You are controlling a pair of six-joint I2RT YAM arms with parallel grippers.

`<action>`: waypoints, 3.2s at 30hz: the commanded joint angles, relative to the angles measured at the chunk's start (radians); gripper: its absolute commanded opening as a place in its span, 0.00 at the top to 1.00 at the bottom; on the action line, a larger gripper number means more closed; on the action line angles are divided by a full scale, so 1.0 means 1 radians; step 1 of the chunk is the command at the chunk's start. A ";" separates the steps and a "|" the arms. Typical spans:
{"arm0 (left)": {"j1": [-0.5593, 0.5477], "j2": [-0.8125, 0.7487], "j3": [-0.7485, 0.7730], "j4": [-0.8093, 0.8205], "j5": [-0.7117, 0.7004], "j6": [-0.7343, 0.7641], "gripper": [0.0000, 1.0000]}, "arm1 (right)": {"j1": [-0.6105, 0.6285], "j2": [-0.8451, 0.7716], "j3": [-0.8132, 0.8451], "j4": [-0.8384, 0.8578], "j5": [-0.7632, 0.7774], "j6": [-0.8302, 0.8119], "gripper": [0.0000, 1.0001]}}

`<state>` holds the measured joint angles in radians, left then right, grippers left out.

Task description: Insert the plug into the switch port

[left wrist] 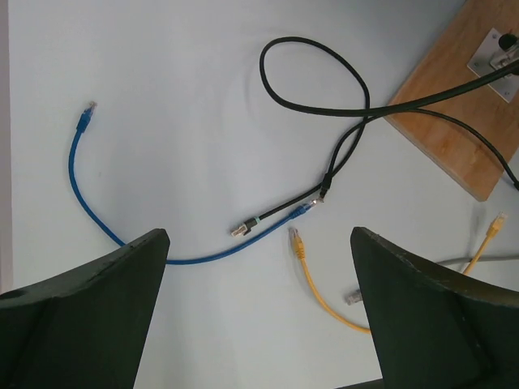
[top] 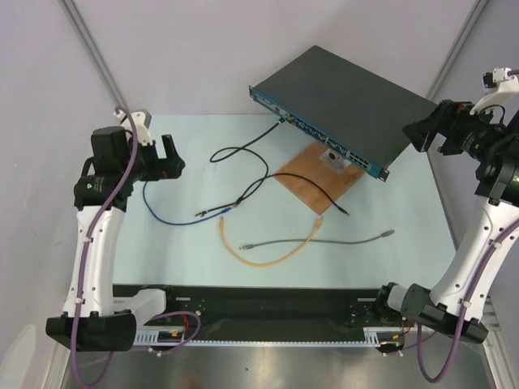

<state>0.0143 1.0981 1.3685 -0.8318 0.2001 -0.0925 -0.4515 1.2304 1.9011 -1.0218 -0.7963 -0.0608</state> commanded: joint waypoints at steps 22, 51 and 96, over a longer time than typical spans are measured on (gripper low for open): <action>0.294 0.705 0.279 0.010 0.002 0.382 0.12 | 0.155 0.057 -0.037 0.005 0.009 -0.142 0.00; 0.319 1.152 0.492 0.105 -0.034 0.505 0.29 | 0.258 0.156 -0.011 -0.017 0.086 -0.203 0.00; -0.046 0.218 0.543 -0.115 0.389 0.422 1.00 | 0.260 -0.009 -0.094 0.509 -0.250 0.399 0.00</action>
<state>0.0551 1.4220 1.9270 -1.0039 0.6682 0.3370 -0.1989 1.2449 1.8481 -0.7181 -0.9524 0.1429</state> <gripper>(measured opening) 0.025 0.995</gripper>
